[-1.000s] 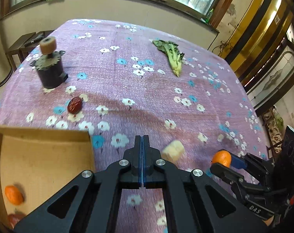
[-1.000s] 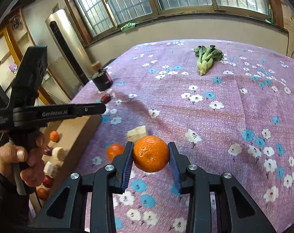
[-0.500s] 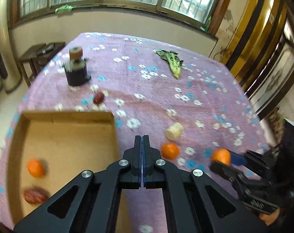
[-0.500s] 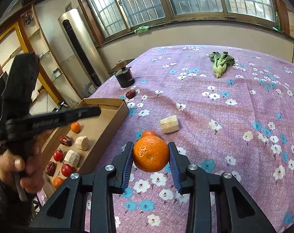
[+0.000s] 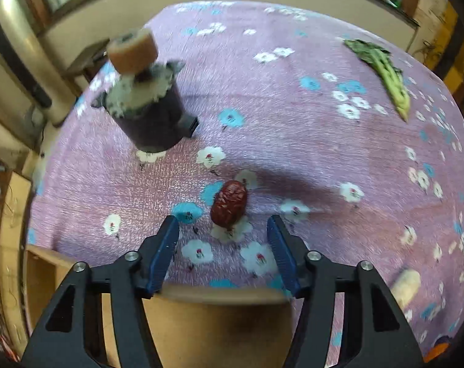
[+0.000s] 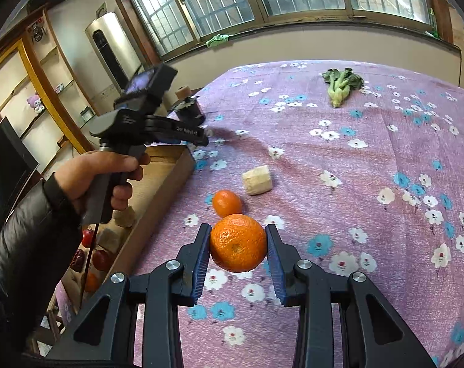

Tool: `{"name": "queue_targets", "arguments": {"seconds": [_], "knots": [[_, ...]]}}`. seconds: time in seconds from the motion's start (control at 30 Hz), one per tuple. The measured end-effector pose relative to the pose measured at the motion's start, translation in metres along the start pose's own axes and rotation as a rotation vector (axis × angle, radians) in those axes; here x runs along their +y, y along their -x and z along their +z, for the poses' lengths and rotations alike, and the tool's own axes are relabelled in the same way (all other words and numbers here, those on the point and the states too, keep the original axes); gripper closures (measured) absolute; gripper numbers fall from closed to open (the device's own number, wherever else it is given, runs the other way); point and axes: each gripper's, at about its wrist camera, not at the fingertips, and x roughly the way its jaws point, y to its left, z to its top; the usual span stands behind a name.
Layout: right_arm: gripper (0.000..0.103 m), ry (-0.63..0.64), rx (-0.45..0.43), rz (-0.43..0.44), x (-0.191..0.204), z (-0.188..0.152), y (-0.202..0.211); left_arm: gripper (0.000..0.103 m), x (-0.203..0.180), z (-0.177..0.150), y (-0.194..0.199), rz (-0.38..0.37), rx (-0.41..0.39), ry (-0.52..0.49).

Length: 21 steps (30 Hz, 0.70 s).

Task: Organize fruits
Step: 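Grasp an orange with the right tool while the left tool grasps a red date, then carry the orange and red date over the cardboard tray with both tools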

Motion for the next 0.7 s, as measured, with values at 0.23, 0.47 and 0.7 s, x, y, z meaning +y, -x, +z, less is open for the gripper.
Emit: {"name": "queue_targets", "arguments": {"seconds": [0.23, 0.47, 0.7], "knots": [[0.067, -0.003, -0.012, -0.004, -0.003, 0.002, 0.006, 0.082, -0.002, -0.002, 0.008, -0.068, -0.036, 0.01], [0.067, 0.005, -0.04, 0.011, 0.005, 0.007, 0.015, 0.082, -0.008, -0.032, 0.065, -0.07, -0.136, -0.007], [0.067, 0.025, -0.056, 0.039, 0.02, 0.015, 0.021, 0.082, -0.007, -0.086, 0.131, -0.089, -0.223, 0.026]]}}
